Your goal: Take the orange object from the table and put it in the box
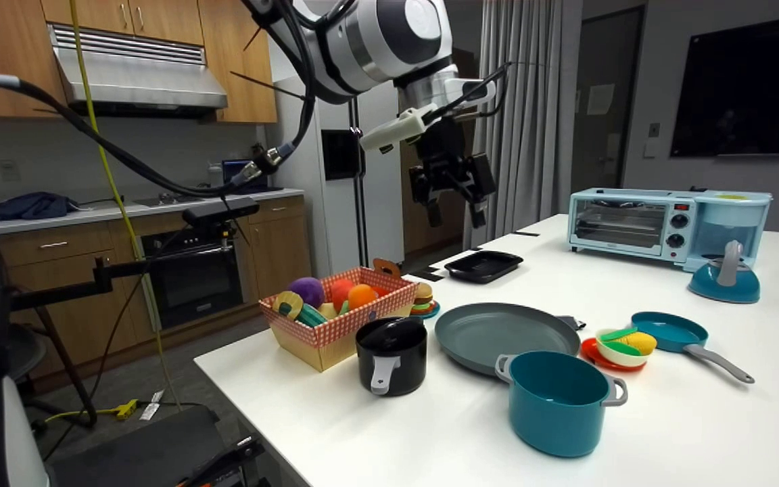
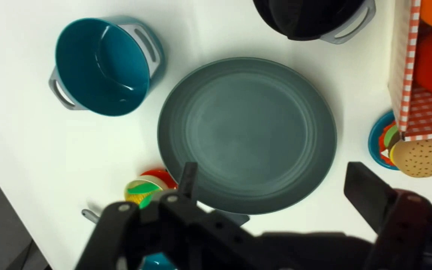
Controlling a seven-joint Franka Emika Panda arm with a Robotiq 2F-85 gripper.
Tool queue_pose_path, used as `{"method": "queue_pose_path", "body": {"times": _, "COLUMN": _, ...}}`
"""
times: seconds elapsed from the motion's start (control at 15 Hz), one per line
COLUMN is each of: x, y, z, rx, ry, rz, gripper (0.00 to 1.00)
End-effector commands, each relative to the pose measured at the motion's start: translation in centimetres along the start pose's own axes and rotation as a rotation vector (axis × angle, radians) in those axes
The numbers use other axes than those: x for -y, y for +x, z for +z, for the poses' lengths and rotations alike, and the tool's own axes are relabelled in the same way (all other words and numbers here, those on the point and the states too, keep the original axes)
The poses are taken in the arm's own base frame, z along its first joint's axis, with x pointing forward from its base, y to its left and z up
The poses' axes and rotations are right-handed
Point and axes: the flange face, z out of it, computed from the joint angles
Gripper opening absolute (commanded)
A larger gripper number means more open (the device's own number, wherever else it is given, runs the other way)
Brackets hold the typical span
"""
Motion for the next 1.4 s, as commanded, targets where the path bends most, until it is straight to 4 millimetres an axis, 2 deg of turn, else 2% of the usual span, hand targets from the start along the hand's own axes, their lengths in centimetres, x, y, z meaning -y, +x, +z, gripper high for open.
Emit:
{"method": "queue_pose_path", "body": {"times": 0.0, "x": -3.7, "y": 0.7, "z": -0.7, "rx": 0.11, "ry": 0.043, "rz": 0.006, "gripper": 1.0}}
{"method": "queue_pose_path", "body": {"times": 0.2, "x": -6.4, "y": 0.8, "z": -0.8, "rx": 0.225, "ry": 0.063, "rz": -0.023, "gripper": 1.0}}
{"method": "queue_pose_path", "body": {"times": 0.53, "x": -8.6, "y": 1.0, "z": -1.6, "rx": 0.343, "ry": 0.053, "rz": -0.069, "gripper": 1.0}}
{"method": "queue_pose_path", "body": {"times": 0.6, "x": -8.8, "y": 1.0, "z": -1.7, "rx": 0.355, "ry": 0.05, "rz": -0.068, "gripper": 1.0}}
{"method": "queue_pose_path", "body": {"times": 0.67, "x": -8.1, "y": 0.4, "z": -1.3, "rx": 0.321, "ry": 0.028, "rz": -0.056, "gripper": 1.0}}
{"method": "queue_pose_path", "body": {"times": 1.33, "x": -8.3, "y": 0.8, "z": -1.2, "rx": 0.337, "ry": 0.028, "rz": -0.061, "gripper": 1.0}}
